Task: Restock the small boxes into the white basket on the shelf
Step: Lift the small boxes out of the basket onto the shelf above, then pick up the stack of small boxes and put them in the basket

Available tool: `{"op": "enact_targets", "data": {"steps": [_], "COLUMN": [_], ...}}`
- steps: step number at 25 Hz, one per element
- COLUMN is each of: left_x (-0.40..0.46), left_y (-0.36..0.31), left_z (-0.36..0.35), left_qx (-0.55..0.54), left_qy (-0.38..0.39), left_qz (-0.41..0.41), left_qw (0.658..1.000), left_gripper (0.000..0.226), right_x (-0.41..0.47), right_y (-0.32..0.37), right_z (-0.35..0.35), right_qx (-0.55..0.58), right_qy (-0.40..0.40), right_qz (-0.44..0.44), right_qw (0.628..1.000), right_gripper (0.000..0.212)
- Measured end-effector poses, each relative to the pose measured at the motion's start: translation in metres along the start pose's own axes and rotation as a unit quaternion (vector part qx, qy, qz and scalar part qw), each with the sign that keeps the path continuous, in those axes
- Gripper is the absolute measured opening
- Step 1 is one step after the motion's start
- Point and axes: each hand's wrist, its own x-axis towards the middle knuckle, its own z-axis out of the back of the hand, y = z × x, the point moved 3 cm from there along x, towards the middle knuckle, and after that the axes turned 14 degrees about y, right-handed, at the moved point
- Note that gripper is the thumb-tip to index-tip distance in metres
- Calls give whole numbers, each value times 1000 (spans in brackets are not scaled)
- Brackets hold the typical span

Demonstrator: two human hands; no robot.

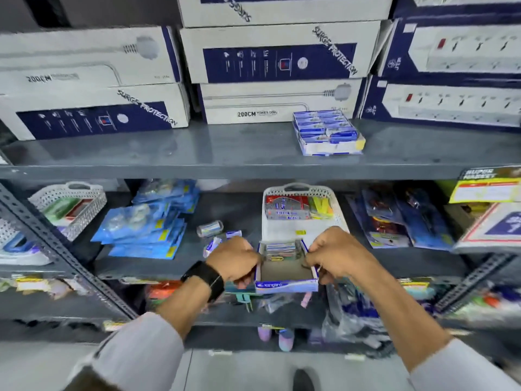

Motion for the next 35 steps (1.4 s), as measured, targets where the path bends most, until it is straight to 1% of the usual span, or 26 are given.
{"op": "enact_targets", "data": {"steps": [1, 2, 4, 6, 9, 11, 12, 14, 15, 18, 20, 23, 24, 26, 29, 31, 35], "left_x": [23, 46, 88, 132, 179, 200, 208, 221, 225, 229, 222, 191, 178, 140, 63, 10, -60], "left_y": [-5, -12, -23, -29, -20, -12, -10, -8, -9, -10, -12, -18, -21, -25, -34, -45, -89], "left_z": [0, 1, 0, -6, -16, -21, -22, -24, -25, -29, -29, -20, -16, -7, 3, 8, 33], "left_qx": [38, 81, 134, 161, 174, 176, 184, 214, 230, 251, 255, 257, 260, 254, 237, 221, 202], "left_qy": [-17, -41, -77, -92, -83, -82, -90, -99, -95, -57, -56, -93, -108, -150, -211, -247, -299], "left_qz": [1, 4, 12, 34, 87, 114, 116, 109, 106, 111, 104, 60, 36, -31, -153, -220, -304], "left_qw": [999, 996, 988, 982, 977, 974, 972, 966, 963, 960, 960, 960, 959, 955, 936, 917, 882], "left_gripper": [35, 33, 25, 24, 30, 34, 34, 28, 26, 27, 27, 23, 23, 28, 33, 30, 28], "right_x": [20, 41, 79, 115, 153, 176, 182, 195, 199, 200, 195, 168, 155, 118, 45, -4, -68], "right_y": [-5, -10, -20, -35, -51, -64, -68, -76, -79, -77, -77, -70, -63, -45, -16, 2, 48], "right_z": [7, 15, 26, 32, 26, 21, 18, 14, 11, 3, 3, 5, 7, 10, 10, 13, 47], "right_qx": [-8, -24, -83, -105, -114, -118, -109, -115, -127, -159, -155, -141, -147, -176, -197, -200, -130], "right_qy": [-17, -36, -75, -94, -84, -71, -66, -66, -70, -63, -63, -94, -105, -155, -238, -292, -368], "right_qz": [-2, -5, -12, -27, -31, -36, -41, -47, -42, -28, -25, -8, 18, 104, 234, 303, 414], "right_qw": [1000, 999, 994, 990, 989, 990, 991, 990, 989, 985, 986, 986, 983, 967, 922, 885, 823], "right_gripper": [21, 28, 40, 36, 6, 22, 27, 34, 34, 25, 24, 34, 36, 32, 35, 35, 29]}}
